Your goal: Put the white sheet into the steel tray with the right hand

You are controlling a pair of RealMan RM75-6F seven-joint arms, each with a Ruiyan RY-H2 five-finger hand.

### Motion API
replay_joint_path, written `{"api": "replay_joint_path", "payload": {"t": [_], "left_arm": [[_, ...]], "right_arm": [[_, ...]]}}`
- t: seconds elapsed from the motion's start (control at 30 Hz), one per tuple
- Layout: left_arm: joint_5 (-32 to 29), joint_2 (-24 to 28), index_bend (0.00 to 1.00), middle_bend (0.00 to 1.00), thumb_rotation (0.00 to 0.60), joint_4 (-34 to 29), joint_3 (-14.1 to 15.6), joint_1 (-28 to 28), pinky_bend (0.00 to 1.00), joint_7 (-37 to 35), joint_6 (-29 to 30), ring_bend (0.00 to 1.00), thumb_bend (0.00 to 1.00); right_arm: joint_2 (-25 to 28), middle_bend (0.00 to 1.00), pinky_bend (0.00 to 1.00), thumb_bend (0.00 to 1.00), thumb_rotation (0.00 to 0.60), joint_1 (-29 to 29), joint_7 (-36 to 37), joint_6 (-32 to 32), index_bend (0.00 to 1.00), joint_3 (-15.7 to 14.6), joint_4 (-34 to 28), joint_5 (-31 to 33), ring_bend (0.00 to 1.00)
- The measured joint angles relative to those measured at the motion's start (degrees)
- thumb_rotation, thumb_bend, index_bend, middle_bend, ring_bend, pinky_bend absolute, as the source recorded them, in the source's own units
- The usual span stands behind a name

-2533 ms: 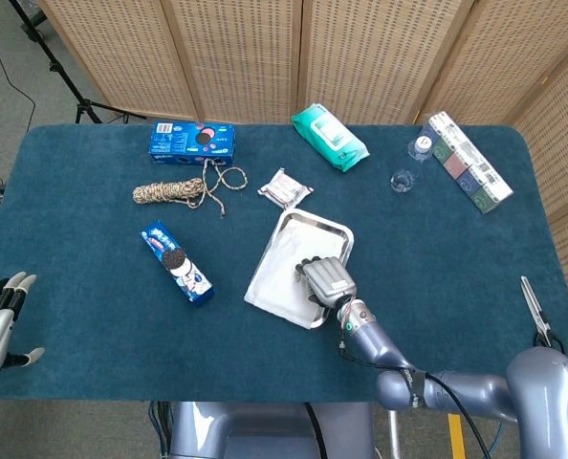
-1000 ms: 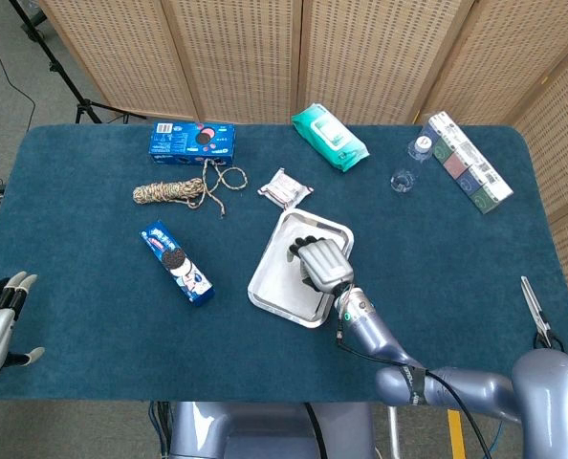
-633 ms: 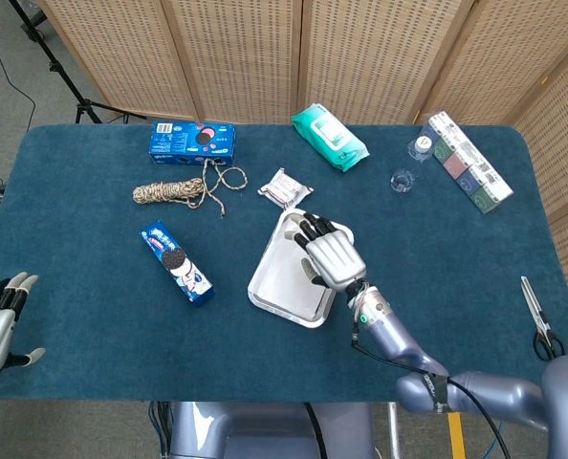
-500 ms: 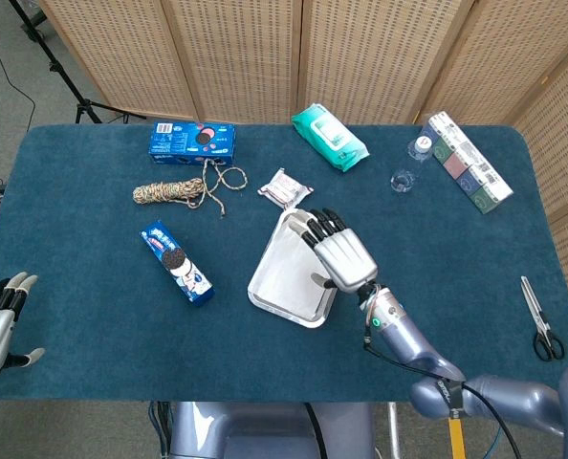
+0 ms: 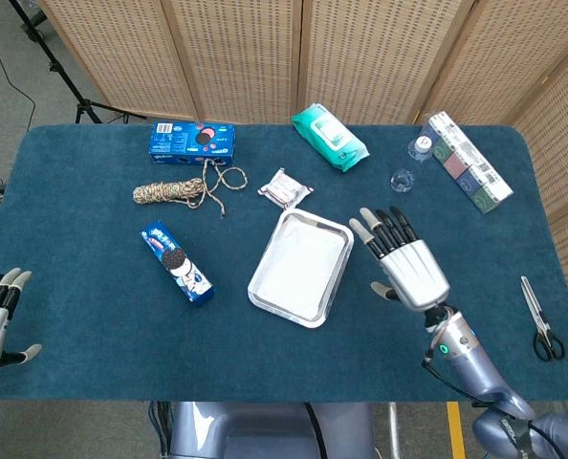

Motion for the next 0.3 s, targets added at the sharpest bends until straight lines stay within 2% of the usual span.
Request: {"api": "replay_joint_path", "payload": {"t": [0.3], "left_arm": [[2.9,-0.1,0.0,0.0,0.6,-0.4,1.2,2.4,0.0,-0.9,3.3,0.0,0.0]], "right_arm": [[3.4,0.0,0.0,0.0,0.6,-13.5,7.9,12.7,0.0,-4.3,0.7,-2.3,0.0]]}}
